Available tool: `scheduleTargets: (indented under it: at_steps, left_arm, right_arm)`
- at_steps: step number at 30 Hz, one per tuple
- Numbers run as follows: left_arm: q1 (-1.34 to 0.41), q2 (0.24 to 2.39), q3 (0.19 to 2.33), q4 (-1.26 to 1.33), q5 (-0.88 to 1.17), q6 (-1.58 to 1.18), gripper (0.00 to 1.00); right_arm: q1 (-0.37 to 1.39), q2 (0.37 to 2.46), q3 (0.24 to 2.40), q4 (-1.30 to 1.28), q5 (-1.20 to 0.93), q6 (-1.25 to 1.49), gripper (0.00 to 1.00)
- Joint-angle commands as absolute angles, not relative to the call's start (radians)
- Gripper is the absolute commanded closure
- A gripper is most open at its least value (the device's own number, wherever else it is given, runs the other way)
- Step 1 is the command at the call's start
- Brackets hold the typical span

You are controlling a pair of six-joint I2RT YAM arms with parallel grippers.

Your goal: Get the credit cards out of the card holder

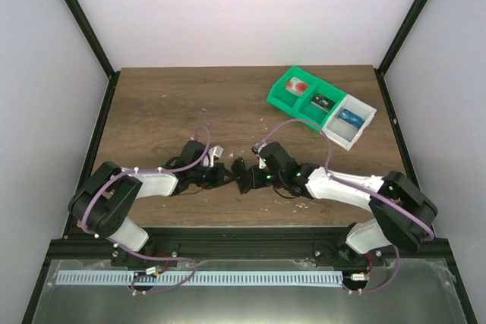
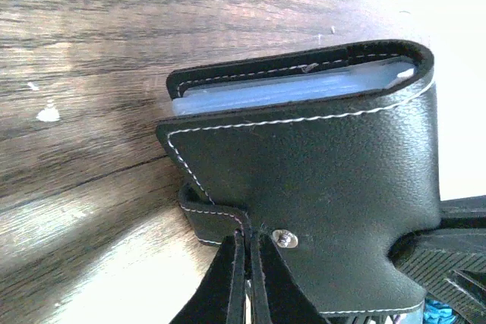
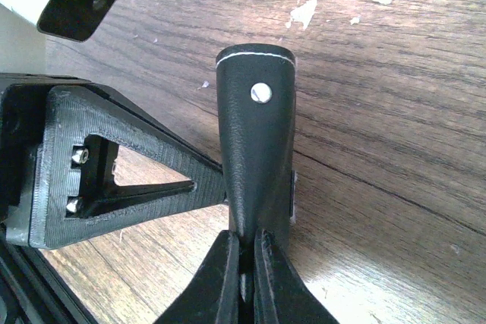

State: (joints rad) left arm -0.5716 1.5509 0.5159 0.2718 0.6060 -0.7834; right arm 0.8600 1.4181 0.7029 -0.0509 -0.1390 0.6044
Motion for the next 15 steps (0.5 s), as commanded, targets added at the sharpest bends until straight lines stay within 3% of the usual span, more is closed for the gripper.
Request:
scheduleTargets:
  at_steps: [1, 11, 15]
  left_arm:
    - [-0.569, 1.527, 0.522, 0.246, 0.569, -0.779, 1.0]
    - [-0.568, 1.43, 0.505, 0.151, 0.535, -0.741, 1.0]
    - [-0.568, 1.376, 0.482, 0.133, 0.522, -0.742, 1.0]
  right_arm:
    - [0.871, 1.417, 0.666, 0.018, -0.097, 0.617, 0.99]
    - [0.866, 1.462, 0.646, 0.007, -0.014, 0.649, 0.99]
    - [0.865, 1.494, 0.665, -0.036, -0.009, 0.651, 0.89]
